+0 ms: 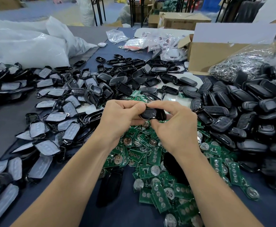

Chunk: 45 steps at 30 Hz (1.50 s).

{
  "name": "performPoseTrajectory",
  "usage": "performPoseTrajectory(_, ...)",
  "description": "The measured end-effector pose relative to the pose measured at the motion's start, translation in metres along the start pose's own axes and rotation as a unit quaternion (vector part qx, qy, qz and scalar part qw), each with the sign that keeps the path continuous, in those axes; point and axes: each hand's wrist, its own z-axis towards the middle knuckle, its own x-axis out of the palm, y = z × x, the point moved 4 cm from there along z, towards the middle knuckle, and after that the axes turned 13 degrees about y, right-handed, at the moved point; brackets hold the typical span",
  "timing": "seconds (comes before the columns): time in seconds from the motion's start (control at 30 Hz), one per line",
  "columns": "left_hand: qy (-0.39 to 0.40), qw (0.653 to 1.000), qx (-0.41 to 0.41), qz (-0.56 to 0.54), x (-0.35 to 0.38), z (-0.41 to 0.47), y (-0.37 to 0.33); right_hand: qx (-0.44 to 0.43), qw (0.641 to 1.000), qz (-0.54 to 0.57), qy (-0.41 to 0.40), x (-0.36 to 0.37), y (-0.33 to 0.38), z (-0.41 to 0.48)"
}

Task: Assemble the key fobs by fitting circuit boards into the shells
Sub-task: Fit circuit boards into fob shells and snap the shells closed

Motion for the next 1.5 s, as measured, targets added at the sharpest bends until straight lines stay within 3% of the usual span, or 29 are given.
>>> performPoseTrajectory(0.1,-0.013,1.0,0.012,0.002,-0.002,0.001,-0.002,0.042,0.996,0.072,0.012,0.0,-0.008,0.005)
performPoseTrajectory(0.27,-0.002,0.998,0.06,0.005,-0.001,0.0,-0.005,0.089,0.959,0.269,0.014,0.001,-0.019,0.008)
performPoseTrajectory(0.5,0.038,0.996,0.043,0.072,0.002,0.0,-0.003,0.047,0.977,0.209,-0.005,-0.003,-0.017,0.007)
performPoseTrajectory(1.1,-0.006,0.982,0.126,0.142,0.003,-0.001,-0.008,0.036,0.978,0.204,-0.006,-0.008,-0.01,0.005)
performPoseTrajectory(1.3,-0.036,0.966,0.151,0.209,0.005,-0.005,-0.011,0.039,0.998,0.051,-0.005,-0.008,-0.001,0.002)
performPoseTrajectory(1.37,-0.049,0.973,0.16,0.159,0.003,-0.005,-0.012,0.056,0.995,0.085,-0.009,-0.007,-0.002,0.002)
performPoseTrajectory(1.5,-0.015,0.99,0.136,0.041,0.007,-0.003,-0.011,0.089,0.954,0.288,-0.014,-0.003,-0.003,0.002)
